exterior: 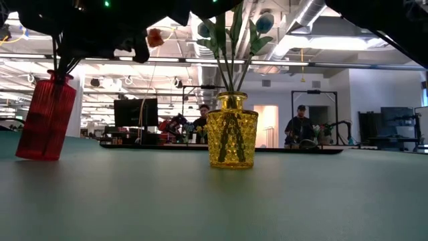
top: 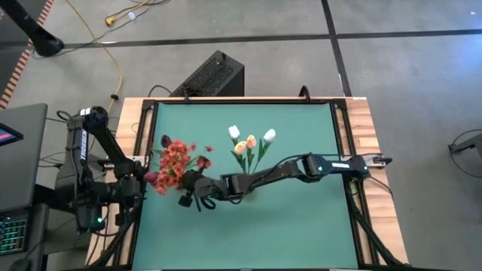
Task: Sort flowers into vase by color
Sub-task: Put the orange flowers into the red vase
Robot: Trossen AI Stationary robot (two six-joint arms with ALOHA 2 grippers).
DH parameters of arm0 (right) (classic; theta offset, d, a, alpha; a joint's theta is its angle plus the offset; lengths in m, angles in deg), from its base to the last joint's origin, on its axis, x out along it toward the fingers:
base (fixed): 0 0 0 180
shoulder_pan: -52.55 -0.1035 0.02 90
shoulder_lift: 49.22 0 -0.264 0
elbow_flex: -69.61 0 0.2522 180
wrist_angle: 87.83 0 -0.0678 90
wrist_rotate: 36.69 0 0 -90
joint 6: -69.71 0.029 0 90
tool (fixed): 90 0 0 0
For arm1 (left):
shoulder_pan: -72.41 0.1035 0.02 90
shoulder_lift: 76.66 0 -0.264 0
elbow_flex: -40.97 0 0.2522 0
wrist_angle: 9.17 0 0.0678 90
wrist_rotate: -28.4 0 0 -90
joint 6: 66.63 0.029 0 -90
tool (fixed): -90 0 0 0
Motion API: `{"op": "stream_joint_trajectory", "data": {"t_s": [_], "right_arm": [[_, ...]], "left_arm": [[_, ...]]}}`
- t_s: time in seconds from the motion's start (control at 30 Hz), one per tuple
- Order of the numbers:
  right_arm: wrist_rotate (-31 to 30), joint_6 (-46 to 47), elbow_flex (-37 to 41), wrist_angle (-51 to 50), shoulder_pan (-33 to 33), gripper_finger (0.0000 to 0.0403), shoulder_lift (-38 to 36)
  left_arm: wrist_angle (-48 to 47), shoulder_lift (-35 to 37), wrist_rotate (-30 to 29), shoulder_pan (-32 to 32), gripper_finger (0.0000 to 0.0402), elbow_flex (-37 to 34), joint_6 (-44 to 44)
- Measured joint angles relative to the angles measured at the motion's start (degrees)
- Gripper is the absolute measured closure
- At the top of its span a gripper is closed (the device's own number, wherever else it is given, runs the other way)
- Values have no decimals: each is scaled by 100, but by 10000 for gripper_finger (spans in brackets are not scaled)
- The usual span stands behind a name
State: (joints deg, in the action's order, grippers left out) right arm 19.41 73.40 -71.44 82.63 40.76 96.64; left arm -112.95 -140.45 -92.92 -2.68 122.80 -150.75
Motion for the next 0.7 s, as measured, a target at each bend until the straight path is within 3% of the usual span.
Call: {"op": "stream_joint_trajectory", "data": {"t_s": [0.23,0.7], "right_arm": [[592,84,0,-156,82,380,0],[1148,21,-4,-375,157,380,-7]], "left_arm": [[0,0,-53,0,313,-2,-42],[0,0,-228,2,313,-2,31]]}}
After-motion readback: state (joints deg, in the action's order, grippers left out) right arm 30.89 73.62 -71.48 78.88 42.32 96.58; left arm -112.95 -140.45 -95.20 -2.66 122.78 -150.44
